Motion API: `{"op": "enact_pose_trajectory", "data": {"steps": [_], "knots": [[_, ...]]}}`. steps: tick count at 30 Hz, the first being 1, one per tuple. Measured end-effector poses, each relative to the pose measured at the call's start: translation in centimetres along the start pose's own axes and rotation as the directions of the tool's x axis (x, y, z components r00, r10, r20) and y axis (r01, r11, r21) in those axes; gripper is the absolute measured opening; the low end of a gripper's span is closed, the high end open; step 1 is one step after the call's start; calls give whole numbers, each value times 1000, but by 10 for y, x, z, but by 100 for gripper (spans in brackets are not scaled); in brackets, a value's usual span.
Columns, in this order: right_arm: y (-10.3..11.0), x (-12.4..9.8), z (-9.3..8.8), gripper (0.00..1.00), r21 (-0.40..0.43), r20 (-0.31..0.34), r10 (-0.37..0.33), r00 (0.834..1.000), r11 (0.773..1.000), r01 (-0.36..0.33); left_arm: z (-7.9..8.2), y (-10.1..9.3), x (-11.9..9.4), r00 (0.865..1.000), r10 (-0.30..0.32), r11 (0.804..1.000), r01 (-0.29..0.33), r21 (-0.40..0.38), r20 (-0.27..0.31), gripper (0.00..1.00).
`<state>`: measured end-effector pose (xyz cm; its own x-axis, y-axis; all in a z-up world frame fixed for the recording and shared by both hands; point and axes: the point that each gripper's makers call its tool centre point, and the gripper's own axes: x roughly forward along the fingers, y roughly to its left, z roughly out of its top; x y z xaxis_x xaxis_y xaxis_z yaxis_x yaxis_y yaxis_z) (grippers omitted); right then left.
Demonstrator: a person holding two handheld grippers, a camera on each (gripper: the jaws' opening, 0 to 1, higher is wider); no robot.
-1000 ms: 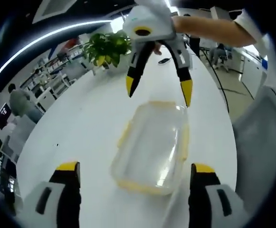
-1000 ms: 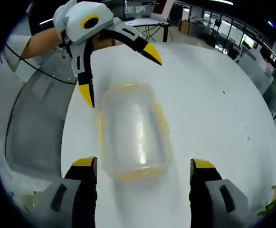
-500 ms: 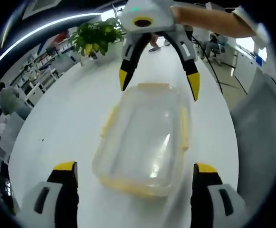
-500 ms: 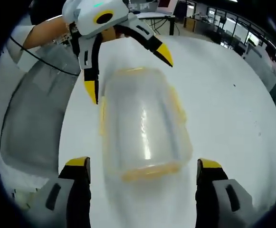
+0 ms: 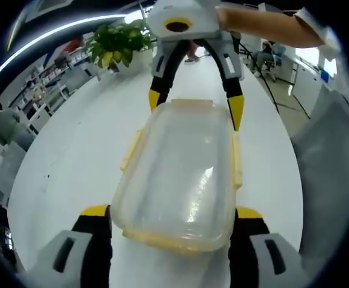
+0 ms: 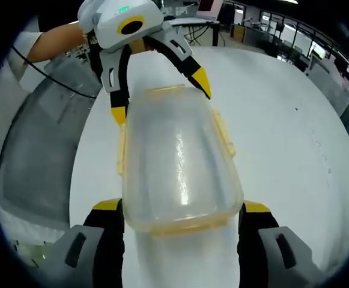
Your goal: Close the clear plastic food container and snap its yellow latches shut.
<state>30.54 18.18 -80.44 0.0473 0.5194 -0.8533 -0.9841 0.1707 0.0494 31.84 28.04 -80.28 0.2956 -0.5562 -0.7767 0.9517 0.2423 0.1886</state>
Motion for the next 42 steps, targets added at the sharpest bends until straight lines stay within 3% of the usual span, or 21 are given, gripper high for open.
{"op": "enact_pose_trajectory", "data": {"steps": [11,23,30,42], "knots": [[-1,3,9,74,6,11,-8,1000,1000,8,-7,6,-5,1000,0,1000,1,14,-20,77],[-8,21,44,73,-8,44,-40,998,999,40,-37,28,-24,997,37,999,-35,27,-70,75],[-13,30,61,72,-16,55,-47,997,999,48,-50,39,-33,996,54,998,-52,21,-69,74],[-37,43,89,70,-8,86,-102,991,995,103,-69,74,-41,991,102,994,-98,40,-87,72]]}}
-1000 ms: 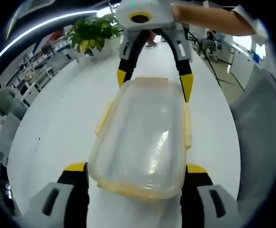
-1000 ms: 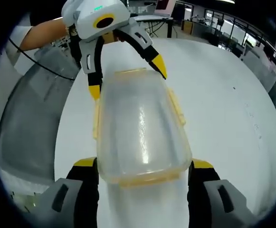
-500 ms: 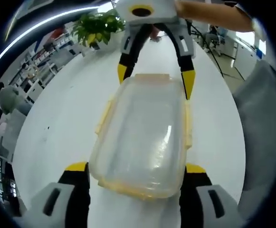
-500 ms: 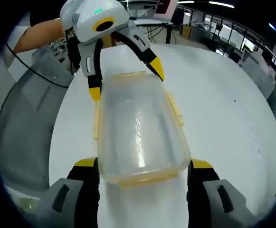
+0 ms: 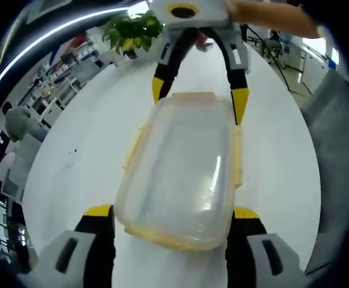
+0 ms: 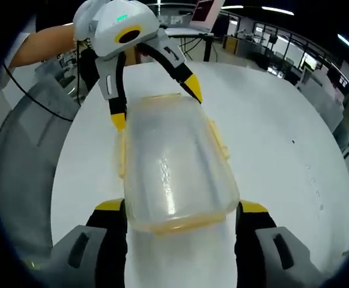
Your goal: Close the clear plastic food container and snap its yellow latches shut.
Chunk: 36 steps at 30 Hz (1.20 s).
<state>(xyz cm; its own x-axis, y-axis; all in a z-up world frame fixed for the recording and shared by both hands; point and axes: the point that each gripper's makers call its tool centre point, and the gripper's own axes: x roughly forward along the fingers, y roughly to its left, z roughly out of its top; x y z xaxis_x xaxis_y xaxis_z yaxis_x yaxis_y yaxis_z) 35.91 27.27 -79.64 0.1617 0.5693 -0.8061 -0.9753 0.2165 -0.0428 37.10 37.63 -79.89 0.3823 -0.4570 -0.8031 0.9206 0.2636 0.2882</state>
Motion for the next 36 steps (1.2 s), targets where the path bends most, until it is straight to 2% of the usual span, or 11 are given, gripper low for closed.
{"op": "enact_pose_trajectory", "data": {"steps": [19,36], "knots": [[-32,17,20,70,13,-3,-25,1000,1000,25,-12,39,7,1000,23,1000,-24,12,16,72],[-45,21,24,71,20,-7,-39,999,999,40,-13,52,11,999,28,999,-29,17,24,72]]}}
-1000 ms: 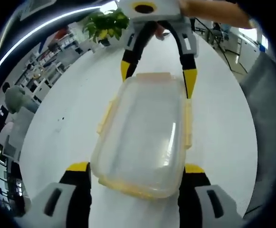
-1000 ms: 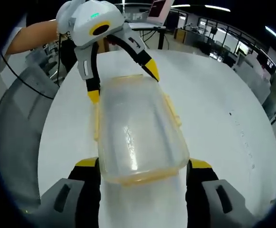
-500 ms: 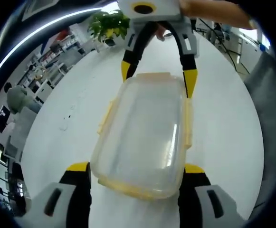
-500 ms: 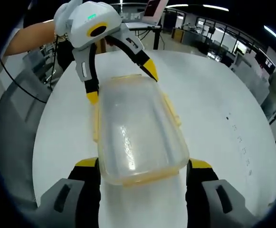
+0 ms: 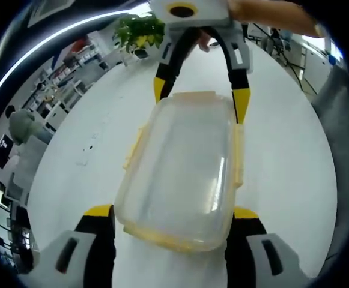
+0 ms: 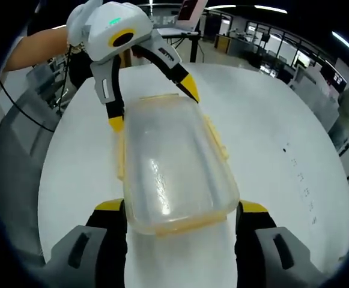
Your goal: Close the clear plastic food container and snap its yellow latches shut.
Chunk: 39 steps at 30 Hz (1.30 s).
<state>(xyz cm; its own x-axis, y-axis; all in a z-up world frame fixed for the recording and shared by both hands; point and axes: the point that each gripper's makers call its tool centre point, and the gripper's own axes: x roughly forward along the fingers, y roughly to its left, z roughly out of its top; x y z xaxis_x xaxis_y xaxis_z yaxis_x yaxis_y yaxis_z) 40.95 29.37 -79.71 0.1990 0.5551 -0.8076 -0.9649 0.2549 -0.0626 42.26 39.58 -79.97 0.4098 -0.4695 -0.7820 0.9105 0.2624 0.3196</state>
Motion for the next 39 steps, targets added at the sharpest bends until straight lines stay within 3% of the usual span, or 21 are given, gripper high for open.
{"op": "enact_pose_trajectory", "data": {"steps": [27,34,36,39], "knots": [[-3,1,2,71,15,3,-10,1000,1000,10,-1,6,1,1000,4,1000,-4,21,1,73],[-6,-8,5,73,43,26,-25,999,999,24,-9,6,-5,1000,16,1000,-16,-17,-4,71],[-6,-11,4,73,42,25,-31,999,999,30,-7,6,-8,1000,17,999,-16,-44,17,75],[-3,-15,5,74,52,27,-29,999,998,28,0,7,-14,997,33,995,-26,-96,72,91]]}}
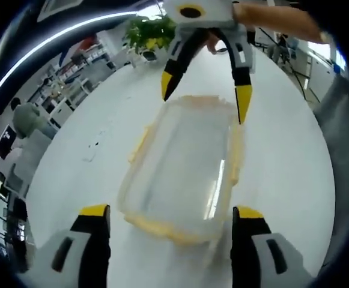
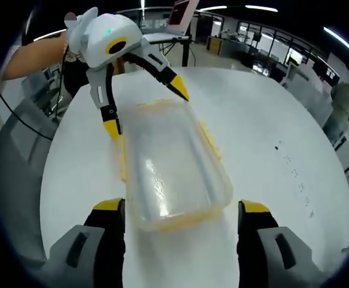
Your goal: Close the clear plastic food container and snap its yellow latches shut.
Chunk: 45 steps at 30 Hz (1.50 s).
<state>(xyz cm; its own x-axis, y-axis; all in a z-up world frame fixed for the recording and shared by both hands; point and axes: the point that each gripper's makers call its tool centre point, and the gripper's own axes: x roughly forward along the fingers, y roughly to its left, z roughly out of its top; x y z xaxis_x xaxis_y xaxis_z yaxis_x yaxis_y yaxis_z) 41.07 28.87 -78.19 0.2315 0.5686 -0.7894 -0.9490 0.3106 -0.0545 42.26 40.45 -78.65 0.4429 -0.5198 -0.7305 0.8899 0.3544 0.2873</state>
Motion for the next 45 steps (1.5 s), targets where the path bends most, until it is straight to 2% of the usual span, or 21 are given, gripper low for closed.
{"op": "enact_pose_trajectory", "data": {"steps": [3,6,7,10,12,13,17,19,23,24,28,31,32,37,38,41,42,43,44,45], "knots": [[2,-3,0,75,-4,-3,-9,1000,1000,9,5,-3,-8,1000,4,1000,-4,-24,29,89],[3,-10,2,77,5,11,-19,1000,1000,19,16,-9,-16,995,3,995,7,-100,102,94],[2,-14,5,78,14,28,-30,999,999,30,20,-8,-20,990,22,992,-5,-125,137,95],[3,-23,11,80,40,70,-49,996,998,46,27,-5,-31,980,68,984,-36,-174,187,99],[1,-32,15,81,60,106,-78,991,996,72,31,-3,-40,970,107,975,-60,-212,218,99],[1,-34,16,81,68,114,-88,990,994,81,35,-3,-47,961,127,970,-68,-233,247,99],[3,-47,13,82,105,140,-126,982,988,112,36,-7,-64,950,166,962,-97,-254,266,99],[6,-54,14,84,127,161,-157,974,982,138,35,-10,-70,946,181,960,-111,-256,269,99],[11,-68,16,85,153,205,-204,957,973,175,31,-15,-90,929,225,949,-140,-282,294,99],[12,-72,17,86,159,219,-230,948,967,198,27,-16,-96,924,238,942,-146,-301,299,99],[22,-82,17,85,182,247,-263,933,958,222,19,-18,-116,899,304,916,-186,-355,314,99],[29,-93,18,85,219,285,-312,906,942,256,15,-22,-135,871,355,893,-208,-399,341,99],[32,-95,17,86,223,289,-316,904,940,258,13,-23,-138,868,363,890,-215,-402,339,99],[42,-110,14,85,252,316,-379,870,917,309,10,-35,-161,844,405,875,-246,-417,352,99],[44,-115,15,85,268,333,-399,854,909,320,9,-37,-165,839,412,873,-251,-418,355,99],[52,-127,16,84,291,358,-439,824,891,348,6,-43,-176,826,435,864,-272,-424,357,99],[53,-132,17,84,301,373,-461,805,881,365,2,-47,-179,821,446,859,-281,-427,357,99],[54,-136,18,84,307,384,-475,792,874,376,-1,-50,-180,822,446,859,-283,-427,353,99],[57,-142,19,84,319,406,-498,767,863,392,-8,-55,-181,827,451,855,-294,-427,335,99],[59,-146,18,83,328,416,-512,752,855,401,-12,-56,-183,826,461,847,-300,-439,325,99]]}}
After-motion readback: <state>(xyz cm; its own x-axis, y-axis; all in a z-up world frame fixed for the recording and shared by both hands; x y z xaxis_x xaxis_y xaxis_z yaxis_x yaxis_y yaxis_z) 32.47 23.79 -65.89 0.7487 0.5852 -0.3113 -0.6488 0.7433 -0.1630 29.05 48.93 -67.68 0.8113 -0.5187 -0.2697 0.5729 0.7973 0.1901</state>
